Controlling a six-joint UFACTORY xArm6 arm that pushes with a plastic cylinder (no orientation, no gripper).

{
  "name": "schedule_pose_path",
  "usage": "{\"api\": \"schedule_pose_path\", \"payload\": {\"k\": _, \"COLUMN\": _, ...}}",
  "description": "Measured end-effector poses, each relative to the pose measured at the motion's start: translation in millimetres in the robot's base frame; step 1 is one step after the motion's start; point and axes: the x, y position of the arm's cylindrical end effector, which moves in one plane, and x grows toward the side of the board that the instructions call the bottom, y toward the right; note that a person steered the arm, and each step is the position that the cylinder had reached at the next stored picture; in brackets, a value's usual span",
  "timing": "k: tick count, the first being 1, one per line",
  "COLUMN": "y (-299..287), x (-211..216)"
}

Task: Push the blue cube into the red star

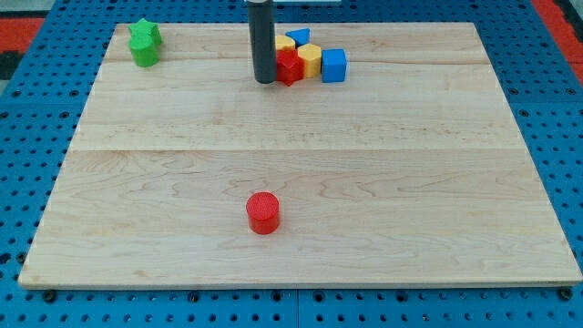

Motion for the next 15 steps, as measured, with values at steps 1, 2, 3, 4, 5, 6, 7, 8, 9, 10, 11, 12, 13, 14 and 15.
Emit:
{"api": "schedule_pose_path", "payload": {"k": 1, "y": 17, "x": 0}}
{"api": "schedule_pose_path", "payload": {"k": 2, "y": 48, "x": 21}}
{"api": "schedule_pose_path", "payload": {"k": 3, "y": 106, "x": 22}}
{"api": "schedule_pose_path", "payload": {"k": 4, "y": 147, "x": 12}}
{"api": "schedule_pose_path", "payload": {"k": 5, "y": 134, "x": 1}}
{"api": "schedule_pose_path", "payload": {"k": 6, "y": 169, "x": -16}}
{"api": "schedule_pose_path", "payload": {"k": 7, "y": 167, "x": -50}}
{"api": "schedule_pose_path", "payload": {"k": 8, "y": 119, "x": -31}}
{"api": "schedule_pose_path", "payload": {"k": 9, "y": 100, "x": -15}}
{"api": "schedule_pose_path", "payload": {"k": 10, "y": 99, "x": -15}}
{"api": "schedule_pose_path", "payload": {"k": 11, "y": 111, "x": 0}}
{"api": "schedule_pose_path", "payload": {"k": 12, "y": 98, "x": 4}}
{"api": "schedule_pose_path", "payload": {"k": 13, "y": 74, "x": 4}}
{"api": "schedule_pose_path", "payload": {"k": 14, "y": 124, "x": 31}}
{"api": "schedule_pose_path", "payload": {"k": 15, "y": 173, "x": 118}}
